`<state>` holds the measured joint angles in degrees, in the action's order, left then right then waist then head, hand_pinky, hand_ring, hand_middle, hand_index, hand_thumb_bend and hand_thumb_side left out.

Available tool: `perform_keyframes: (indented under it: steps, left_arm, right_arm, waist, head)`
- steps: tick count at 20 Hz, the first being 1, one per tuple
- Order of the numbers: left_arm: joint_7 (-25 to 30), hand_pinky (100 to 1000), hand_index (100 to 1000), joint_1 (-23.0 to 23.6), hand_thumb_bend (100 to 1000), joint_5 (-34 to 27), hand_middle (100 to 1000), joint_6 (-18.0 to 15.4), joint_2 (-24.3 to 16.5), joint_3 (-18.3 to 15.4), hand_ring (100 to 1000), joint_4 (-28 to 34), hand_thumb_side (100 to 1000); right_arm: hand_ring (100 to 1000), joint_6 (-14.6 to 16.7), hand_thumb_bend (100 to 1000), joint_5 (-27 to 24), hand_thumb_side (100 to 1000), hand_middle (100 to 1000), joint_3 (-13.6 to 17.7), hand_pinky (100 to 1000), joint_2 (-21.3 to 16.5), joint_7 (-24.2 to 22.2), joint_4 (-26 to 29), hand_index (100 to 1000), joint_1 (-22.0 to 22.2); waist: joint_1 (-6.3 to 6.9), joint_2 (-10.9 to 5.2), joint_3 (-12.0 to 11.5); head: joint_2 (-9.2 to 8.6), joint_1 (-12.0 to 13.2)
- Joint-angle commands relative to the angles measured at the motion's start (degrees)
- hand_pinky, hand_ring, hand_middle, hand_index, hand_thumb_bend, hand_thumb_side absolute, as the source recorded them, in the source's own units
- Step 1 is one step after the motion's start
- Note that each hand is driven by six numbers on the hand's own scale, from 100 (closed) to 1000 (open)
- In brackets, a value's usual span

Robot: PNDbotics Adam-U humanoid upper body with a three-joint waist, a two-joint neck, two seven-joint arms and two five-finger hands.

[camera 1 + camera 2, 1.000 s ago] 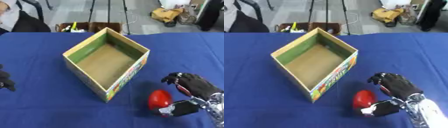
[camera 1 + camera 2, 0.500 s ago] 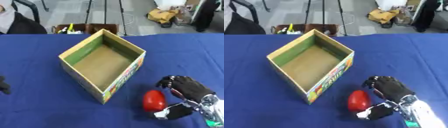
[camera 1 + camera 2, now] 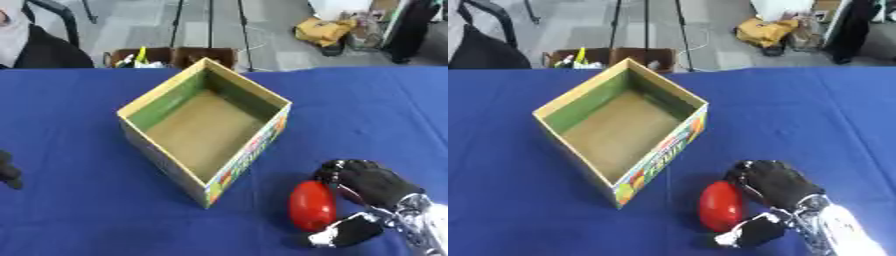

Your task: Pick up objects on the table and place them in the box.

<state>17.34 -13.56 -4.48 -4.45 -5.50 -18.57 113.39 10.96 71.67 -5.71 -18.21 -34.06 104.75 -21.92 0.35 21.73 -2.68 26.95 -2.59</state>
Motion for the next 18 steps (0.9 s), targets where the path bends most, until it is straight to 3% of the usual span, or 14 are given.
perform_keyframes:
  steps: [1, 14, 18]
  left_arm:
    - [0.3, 430, 750, -0.3, 100, -0.3, 539, -0.1, -0.6, 0.2, 499, 1.2, 949]
    - [0.6, 433, 750, -0.2, 100, 0.0, 540, -0.3, -0.3, 0.3, 502, 1.2, 950]
    - [0.8, 433, 750, -0.1, 100, 0.1, 541, -0.3, -0.3, 0.3, 502, 1.2, 951]
  right_arm:
    - [494, -0.3, 714, -1.1, 803, 582, -0.1, 119, -0.4, 0.4, 0.1, 766, -0.7]
    - [460, -1.4, 536, -2.6, 773, 523, -0.4, 100, -0.1, 2.8, 0.0, 719, -0.9]
    - [454, -2.0, 564, -3.6, 767, 515, -0.5, 100, 0.0, 4.0, 1.0, 707, -0.8]
  waist:
    - [0.14, -1.02, 0.0]
    - [0.37, -0.78, 0.1]
    - [0.4, -0.74, 0.2]
  head:
    - [-0.84, 0.1]
    - [-1.01, 0.3]
    - [-1.12, 0.3]
